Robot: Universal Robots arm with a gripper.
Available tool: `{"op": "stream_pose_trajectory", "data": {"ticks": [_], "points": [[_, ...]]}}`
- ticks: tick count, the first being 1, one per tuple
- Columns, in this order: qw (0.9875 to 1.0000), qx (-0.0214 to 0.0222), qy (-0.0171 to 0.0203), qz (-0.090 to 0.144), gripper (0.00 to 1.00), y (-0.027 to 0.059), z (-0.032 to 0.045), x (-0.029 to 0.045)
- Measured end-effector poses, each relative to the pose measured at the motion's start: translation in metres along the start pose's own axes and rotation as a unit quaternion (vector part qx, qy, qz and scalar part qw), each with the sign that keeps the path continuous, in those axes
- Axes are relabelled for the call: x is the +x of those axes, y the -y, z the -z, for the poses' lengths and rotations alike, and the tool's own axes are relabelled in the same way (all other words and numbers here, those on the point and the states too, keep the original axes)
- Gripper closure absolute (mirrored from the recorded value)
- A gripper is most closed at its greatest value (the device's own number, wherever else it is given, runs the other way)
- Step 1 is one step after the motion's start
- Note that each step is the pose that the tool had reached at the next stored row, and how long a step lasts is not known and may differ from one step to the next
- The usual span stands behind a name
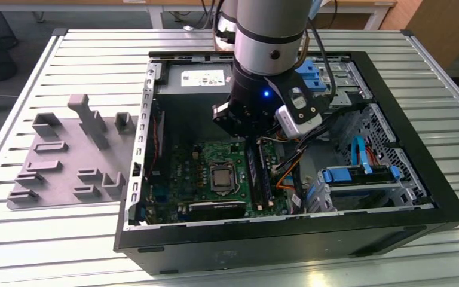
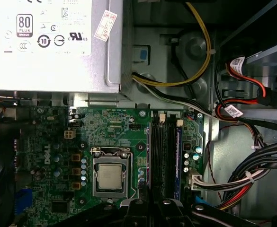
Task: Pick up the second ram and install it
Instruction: 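Insert the second ram into the second slot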
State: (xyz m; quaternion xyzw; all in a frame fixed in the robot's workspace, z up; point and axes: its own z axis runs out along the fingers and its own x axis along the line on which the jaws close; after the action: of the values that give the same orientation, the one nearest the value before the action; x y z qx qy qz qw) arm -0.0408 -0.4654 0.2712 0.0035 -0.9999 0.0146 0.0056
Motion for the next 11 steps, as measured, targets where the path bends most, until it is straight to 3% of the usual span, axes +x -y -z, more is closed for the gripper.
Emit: {"op": "stream_pose_trajectory", "data": {"ticks": [11], "points": [[1.0,0.0,0.0,0.0,0.86,0.0,-0.0021,0.0]]}}
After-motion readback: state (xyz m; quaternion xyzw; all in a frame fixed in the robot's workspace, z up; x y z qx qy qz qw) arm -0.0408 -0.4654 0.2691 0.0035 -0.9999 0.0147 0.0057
